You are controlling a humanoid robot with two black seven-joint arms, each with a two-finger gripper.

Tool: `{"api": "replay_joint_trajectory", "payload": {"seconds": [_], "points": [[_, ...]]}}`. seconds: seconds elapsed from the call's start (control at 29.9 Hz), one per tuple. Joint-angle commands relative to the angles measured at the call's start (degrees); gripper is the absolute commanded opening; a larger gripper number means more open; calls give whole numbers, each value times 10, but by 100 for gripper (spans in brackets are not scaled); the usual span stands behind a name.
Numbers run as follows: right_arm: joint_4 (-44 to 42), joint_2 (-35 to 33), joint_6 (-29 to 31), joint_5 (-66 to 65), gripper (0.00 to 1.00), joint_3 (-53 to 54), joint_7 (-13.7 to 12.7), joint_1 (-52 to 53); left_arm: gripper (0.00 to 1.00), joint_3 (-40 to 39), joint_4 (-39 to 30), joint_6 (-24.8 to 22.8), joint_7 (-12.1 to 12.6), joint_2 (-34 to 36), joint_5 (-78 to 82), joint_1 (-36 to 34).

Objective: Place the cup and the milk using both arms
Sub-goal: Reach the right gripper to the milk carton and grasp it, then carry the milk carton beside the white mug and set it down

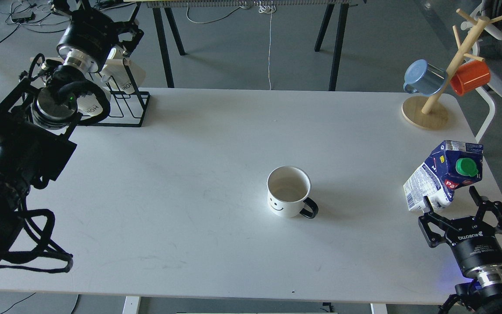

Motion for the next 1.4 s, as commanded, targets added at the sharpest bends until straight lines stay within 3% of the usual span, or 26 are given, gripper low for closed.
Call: {"api": "replay_joint_trajectory", "payload": {"seconds": [0.0, 0.1, 0.27, 0.4, 0.53, 0.8, 1.37], "points": [[-1, 6, 0, 0, 69, 1, -1, 6, 99, 0, 0, 0, 1, 0, 0, -2], [-4, 5, 0, 0, 52, 2, -1, 18, 99, 0, 0, 0, 1, 1, 0, -2], [-8, 6, 0, 0, 37, 5, -1, 26, 99, 0, 0, 0, 0, 2, 1, -3], [-8, 5, 0, 0, 18, 4, 0, 26, 99, 0, 0, 0, 0, 3, 1, -5], [-1, 6, 0, 1, 10, 3, 0, 25, 99, 0, 0, 0, 0, 2, 1, -6], [50, 11, 0, 3, 10, -4, -6, 21, 99, 1, 0, 0, 1, 2, 2, -5], [59, 151, 0, -1, 10, -109, -27, 38, 99, 2, 1, 0, 1, 9, 6, 0]]}}
